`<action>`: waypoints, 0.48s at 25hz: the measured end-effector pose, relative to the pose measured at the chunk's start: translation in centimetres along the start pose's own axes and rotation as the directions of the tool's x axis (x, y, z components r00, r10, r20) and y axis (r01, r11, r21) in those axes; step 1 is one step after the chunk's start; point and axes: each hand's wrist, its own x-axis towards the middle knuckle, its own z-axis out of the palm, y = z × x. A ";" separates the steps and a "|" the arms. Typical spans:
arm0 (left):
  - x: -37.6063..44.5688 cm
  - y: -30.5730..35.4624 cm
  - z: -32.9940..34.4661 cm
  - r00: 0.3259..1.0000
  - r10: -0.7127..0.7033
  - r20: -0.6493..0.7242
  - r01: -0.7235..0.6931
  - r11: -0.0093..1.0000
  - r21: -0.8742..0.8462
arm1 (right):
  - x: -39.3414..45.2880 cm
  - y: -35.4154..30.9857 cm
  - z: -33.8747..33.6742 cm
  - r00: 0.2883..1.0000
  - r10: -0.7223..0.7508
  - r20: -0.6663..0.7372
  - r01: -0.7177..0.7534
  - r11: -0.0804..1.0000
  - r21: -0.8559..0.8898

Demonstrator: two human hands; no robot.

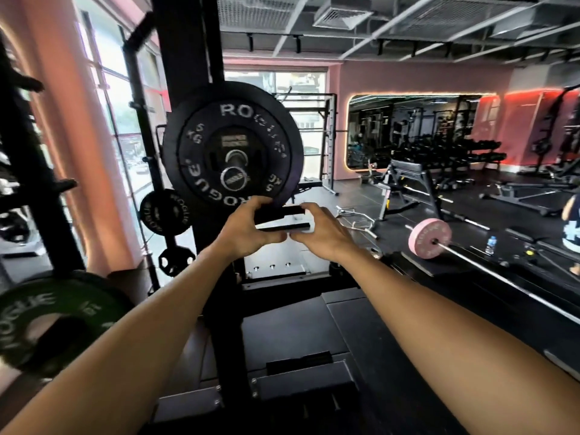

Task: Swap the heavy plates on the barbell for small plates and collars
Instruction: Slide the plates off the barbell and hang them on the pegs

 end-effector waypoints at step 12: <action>1.4 -2.3 -11.1 0.981 -0.077 -0.176 0.100 0.987 0.129 | 4.8 -6.2 0.4 0.997 -0.081 -0.013 0.082 0.995 0.054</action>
